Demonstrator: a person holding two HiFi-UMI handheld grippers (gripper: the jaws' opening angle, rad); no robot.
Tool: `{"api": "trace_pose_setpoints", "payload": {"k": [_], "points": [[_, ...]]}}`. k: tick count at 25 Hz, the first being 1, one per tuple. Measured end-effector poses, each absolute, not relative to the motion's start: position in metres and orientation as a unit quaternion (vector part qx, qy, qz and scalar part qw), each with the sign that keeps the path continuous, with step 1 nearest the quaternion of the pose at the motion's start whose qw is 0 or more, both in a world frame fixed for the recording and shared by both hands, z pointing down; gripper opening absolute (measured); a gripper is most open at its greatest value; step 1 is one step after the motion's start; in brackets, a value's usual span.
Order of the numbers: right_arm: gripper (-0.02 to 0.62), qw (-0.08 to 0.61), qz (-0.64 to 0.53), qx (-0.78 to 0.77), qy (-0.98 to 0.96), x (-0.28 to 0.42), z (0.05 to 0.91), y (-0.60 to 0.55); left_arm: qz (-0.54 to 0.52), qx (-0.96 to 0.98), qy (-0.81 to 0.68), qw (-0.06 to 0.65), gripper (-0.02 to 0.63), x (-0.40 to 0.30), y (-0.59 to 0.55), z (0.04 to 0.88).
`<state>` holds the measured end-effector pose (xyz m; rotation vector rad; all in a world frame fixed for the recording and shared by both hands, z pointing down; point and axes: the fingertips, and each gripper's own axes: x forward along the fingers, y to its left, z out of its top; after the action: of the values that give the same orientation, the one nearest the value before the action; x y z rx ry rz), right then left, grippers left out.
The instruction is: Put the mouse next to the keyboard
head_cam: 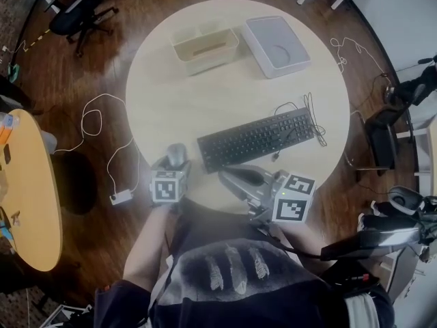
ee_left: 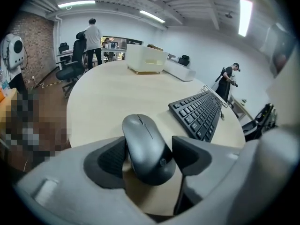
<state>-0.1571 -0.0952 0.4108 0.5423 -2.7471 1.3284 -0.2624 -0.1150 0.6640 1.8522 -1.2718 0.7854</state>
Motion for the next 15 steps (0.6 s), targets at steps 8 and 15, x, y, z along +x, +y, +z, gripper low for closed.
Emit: {"api": "trace_pose_setpoints", "payload": {"k": [8,15], "points": [[-0.002,0.021,0.425,0.19,-0.885,-0.16,0.41,-0.089,0.175,0.715,-0.479,0.479,0.214,-0.275,-0.119,0.653],[-0.002,0.023,0.424,0.198,-0.884,-0.164,0.41,-0.084,0.092,0.721,-0.475,0.497,0.183,-0.279,-0.122,0.631]]}}
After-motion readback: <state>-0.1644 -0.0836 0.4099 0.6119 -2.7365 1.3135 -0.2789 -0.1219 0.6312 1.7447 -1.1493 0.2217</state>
